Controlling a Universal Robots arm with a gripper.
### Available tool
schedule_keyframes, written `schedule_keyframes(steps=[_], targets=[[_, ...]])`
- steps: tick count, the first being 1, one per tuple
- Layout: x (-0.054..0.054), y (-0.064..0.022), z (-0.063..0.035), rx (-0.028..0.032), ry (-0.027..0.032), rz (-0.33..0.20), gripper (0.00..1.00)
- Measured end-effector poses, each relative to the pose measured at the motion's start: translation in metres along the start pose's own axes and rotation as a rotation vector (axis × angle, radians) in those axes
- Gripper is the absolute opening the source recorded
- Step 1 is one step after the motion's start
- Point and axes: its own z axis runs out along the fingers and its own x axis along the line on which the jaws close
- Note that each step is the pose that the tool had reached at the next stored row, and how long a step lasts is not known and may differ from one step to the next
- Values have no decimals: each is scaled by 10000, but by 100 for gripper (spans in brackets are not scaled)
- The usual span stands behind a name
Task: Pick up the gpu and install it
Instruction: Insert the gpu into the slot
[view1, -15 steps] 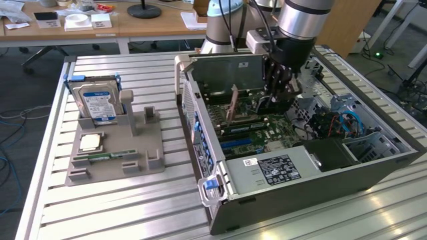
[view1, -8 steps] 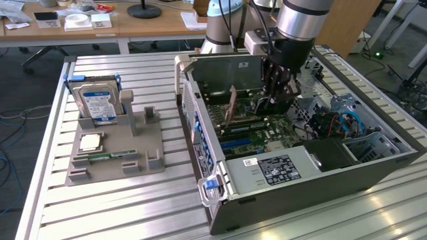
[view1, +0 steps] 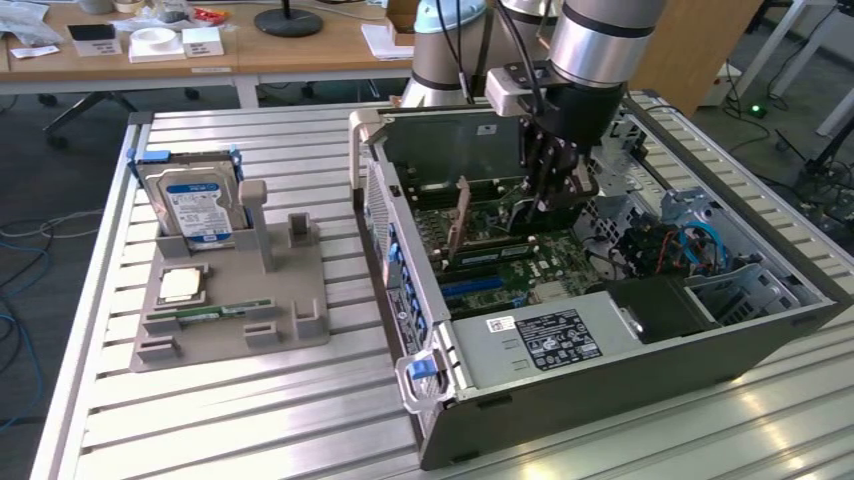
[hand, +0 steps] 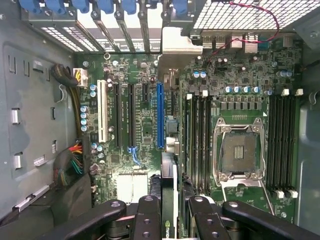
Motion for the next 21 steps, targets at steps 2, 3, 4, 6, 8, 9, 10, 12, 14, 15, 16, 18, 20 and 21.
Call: schedule_keyframes(steps=[2,3,4,6,8,9,10,12,14,15,16,18,20,21], targets=[[0,0,1,1,-1,1,26],[0,0,1,1,-2,1,26],[0,1,1,1,-2,1,26],[0,1,1,0,-2,1,26],[0,1,2,1,-2,1,26],[0,0,2,1,-2,1,26],[0,0,2,1,-2,1,26],[0,0,5,1,-4,1,26],[0,6,23,2,-5,2,26],[1,9,35,1,-2,2,26],[1,12,52,1,-3,2,26],[2,22,81,1,-3,1,26],[3,33,110,1,-3,1,26],[3,39,123,1,-3,1,26]])
